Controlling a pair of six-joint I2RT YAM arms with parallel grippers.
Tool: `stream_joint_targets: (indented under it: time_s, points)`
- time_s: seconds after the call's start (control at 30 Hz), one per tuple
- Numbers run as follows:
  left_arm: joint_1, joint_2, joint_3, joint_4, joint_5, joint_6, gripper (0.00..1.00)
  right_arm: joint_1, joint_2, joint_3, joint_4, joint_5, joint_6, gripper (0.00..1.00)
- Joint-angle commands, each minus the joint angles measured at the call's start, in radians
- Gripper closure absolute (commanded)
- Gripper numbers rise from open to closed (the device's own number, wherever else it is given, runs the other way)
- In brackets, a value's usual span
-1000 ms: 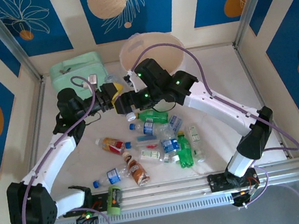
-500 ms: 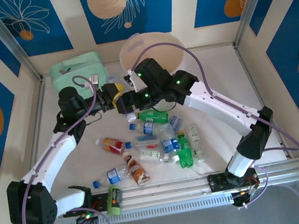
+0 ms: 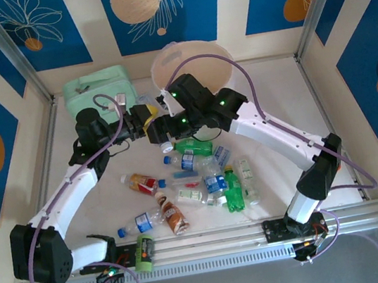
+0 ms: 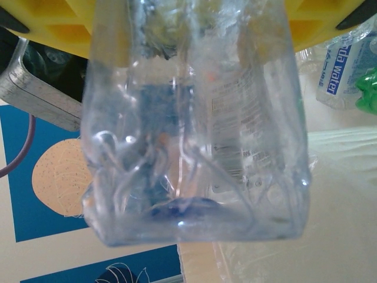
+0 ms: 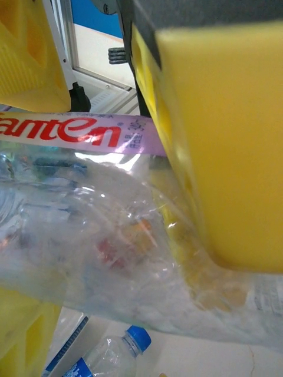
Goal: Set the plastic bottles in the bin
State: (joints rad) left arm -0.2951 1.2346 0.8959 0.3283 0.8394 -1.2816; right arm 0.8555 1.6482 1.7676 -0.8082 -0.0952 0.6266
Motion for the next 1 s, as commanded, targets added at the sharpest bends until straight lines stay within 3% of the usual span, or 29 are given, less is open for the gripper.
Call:
stream_joint_targets:
  time_s: [0.0, 0.33, 0.4, 0.57, 0.67, 0.77, 0.97]
  points:
    - [-0.012, 0.009, 0.032, 0.015, 0.021, 0.011, 0.53, 0.007, 0.011, 0.032, -0.006, -0.008, -0.021, 0.32]
    - [-0.013, 0.015, 0.034, 0.022, 0.018, 0.001, 0.5, 0.008, 0.002, 0.016, -0.004, 0.005, -0.016, 0.43]
    - [-0.012, 0.013, 0.032, 0.021, 0.017, 0.001, 0.42, 0.008, 0.0, 0.016, -0.003, 0.011, -0.016, 0.44]
    - [-0.013, -0.002, 0.041, -0.03, -0.004, 0.04, 0.02, 0.005, -0.009, 0.01, -0.005, 0.031, -0.012, 0.47]
    - [-0.012, -0.014, 0.072, -0.143, -0.026, 0.125, 0.0, 0.004, -0.018, 0.003, -0.003, 0.044, -0.008, 0.49]
    - [-0.013, -0.045, 0.12, -0.34, -0.109, 0.265, 0.0, 0.001, -0.024, -0.002, -0.011, 0.06, 0.0, 0.49]
    - [-0.009, -0.154, 0.18, -0.674, -0.458, 0.475, 0.0, 0.003, -0.065, -0.003, -0.035, 0.102, 0.002, 0.49]
